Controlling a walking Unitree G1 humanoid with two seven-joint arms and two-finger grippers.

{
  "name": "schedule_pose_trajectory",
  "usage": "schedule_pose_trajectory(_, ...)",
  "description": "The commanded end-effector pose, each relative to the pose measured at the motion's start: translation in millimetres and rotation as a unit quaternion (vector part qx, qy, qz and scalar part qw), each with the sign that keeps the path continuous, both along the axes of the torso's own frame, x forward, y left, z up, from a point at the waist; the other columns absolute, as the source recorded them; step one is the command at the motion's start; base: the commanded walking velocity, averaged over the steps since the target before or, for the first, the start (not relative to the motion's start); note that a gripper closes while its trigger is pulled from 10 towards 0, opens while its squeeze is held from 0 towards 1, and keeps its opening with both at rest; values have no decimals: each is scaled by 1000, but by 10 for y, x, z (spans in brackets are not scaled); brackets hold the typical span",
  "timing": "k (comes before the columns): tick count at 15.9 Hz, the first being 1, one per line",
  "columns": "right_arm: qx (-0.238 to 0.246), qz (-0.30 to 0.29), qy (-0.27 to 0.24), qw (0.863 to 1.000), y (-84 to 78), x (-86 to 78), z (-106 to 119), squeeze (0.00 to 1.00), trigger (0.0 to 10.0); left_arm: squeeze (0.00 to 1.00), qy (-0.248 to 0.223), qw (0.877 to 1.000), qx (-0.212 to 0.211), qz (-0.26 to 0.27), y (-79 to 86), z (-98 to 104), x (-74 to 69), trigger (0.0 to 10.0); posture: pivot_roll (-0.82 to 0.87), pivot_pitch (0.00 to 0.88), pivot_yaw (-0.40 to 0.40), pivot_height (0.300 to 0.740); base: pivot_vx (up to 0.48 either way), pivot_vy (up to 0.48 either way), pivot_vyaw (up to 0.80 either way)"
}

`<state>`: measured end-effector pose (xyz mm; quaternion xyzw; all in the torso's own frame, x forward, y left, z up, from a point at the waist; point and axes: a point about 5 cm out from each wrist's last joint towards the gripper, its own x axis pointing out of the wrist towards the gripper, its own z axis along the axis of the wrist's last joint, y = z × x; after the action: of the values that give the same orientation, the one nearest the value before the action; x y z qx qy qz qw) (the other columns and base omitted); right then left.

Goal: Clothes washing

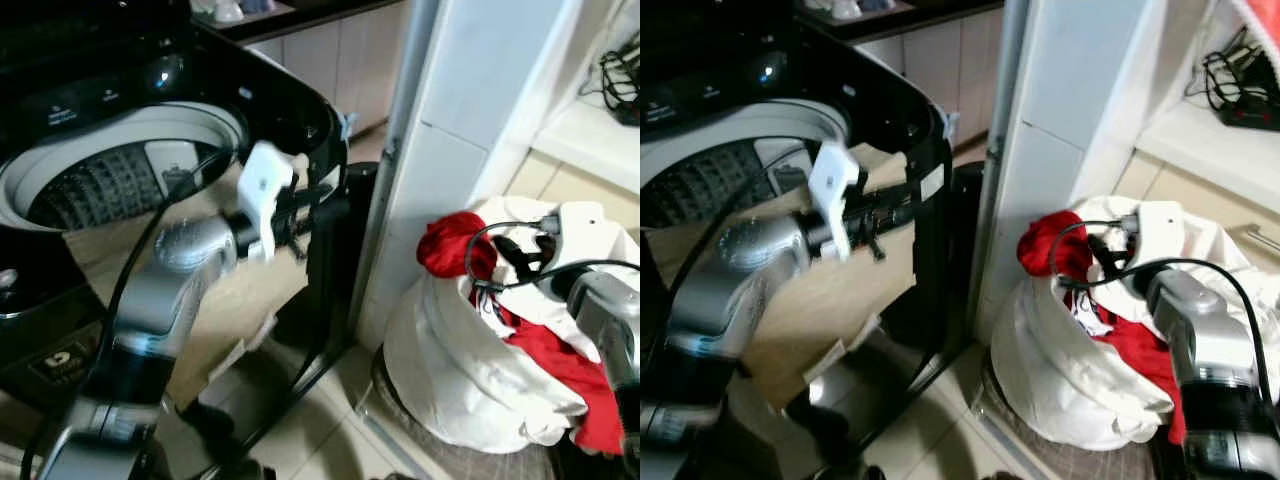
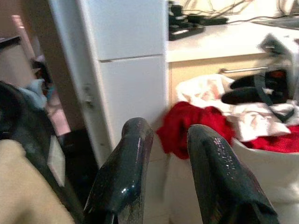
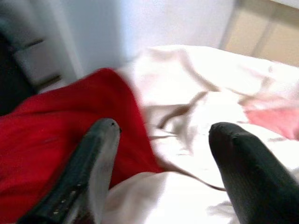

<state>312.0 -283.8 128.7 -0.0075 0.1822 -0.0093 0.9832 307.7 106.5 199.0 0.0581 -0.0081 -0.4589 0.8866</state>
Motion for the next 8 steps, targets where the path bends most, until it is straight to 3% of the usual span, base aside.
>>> schedule_pose_trajectory(1, 11, -40, -11, 999, -137, 56, 8, 1000, 10000, 0, -22, 1000, -10, -13, -62, 116, -78, 10000, -68, 58, 32, 740, 0, 0, 0)
schedule_pose_trajectory(4, 18, -44, 26, 999, -196, 110, -134, 1000, 10000, 0, -22, 1000, 2, 1, -60, 109, -135, 10000, -53, 80, 40, 740, 0, 0, 0)
schedule_pose_trajectory(8, -55, -107, 94, 988, -419, 57, -336, 1000, 10000, 0, -5, 999, 26, -29, -73, 107, -286, 10000, -16, 127, 51, 740, 0, 0, 0)
